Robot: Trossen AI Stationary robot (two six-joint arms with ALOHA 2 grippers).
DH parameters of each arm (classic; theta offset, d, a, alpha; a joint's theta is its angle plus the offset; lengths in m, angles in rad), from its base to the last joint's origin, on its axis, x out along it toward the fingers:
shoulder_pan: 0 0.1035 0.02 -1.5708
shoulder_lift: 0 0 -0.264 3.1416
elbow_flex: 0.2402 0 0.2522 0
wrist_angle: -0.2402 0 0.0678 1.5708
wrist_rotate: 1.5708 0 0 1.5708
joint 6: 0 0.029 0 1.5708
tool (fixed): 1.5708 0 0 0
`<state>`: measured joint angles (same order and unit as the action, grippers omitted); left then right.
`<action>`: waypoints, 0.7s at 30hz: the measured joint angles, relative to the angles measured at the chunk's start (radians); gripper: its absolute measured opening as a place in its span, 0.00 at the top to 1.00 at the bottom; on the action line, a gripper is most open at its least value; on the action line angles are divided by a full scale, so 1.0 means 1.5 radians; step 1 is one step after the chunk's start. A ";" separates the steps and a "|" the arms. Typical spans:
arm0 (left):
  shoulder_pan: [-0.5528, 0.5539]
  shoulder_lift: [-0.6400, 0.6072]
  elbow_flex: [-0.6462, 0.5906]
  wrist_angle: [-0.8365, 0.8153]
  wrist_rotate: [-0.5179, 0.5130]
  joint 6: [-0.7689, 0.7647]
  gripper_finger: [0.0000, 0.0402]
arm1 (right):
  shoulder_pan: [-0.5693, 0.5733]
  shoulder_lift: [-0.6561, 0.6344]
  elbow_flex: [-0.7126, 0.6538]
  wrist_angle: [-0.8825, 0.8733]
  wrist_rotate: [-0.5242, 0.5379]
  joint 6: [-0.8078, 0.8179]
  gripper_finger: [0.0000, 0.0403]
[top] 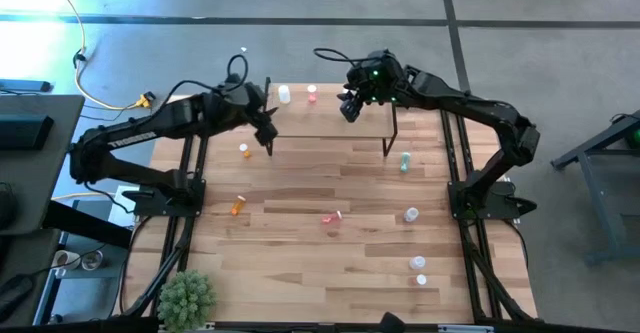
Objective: Pick and place medicine bottles onto shelf by color
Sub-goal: Put the top yellow pill bottle on the shelf aligned with the other yellow pill bottle
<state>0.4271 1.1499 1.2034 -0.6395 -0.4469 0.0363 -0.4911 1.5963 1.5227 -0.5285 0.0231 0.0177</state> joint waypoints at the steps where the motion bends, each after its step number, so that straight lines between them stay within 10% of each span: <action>1: 0.000 -0.011 0.000 -0.025 0.000 -0.017 0.52 | 0.000 0.000 0.003 -0.008 0.000 0.000 0.59; 13: -0.001 -0.122 -0.003 -0.314 -0.002 -0.230 0.52 | 0.000 0.000 0.045 -0.015 0.000 -0.015 0.59; 21: -0.041 -0.215 -0.148 -0.300 0.015 -0.372 0.52 | 0.000 0.000 0.045 -0.046 0.000 -0.012 0.59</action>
<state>0.3650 0.8272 0.9820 -1.0894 -0.4250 -0.5210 -0.4908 1.5963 1.5906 -0.5968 0.0231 -0.0003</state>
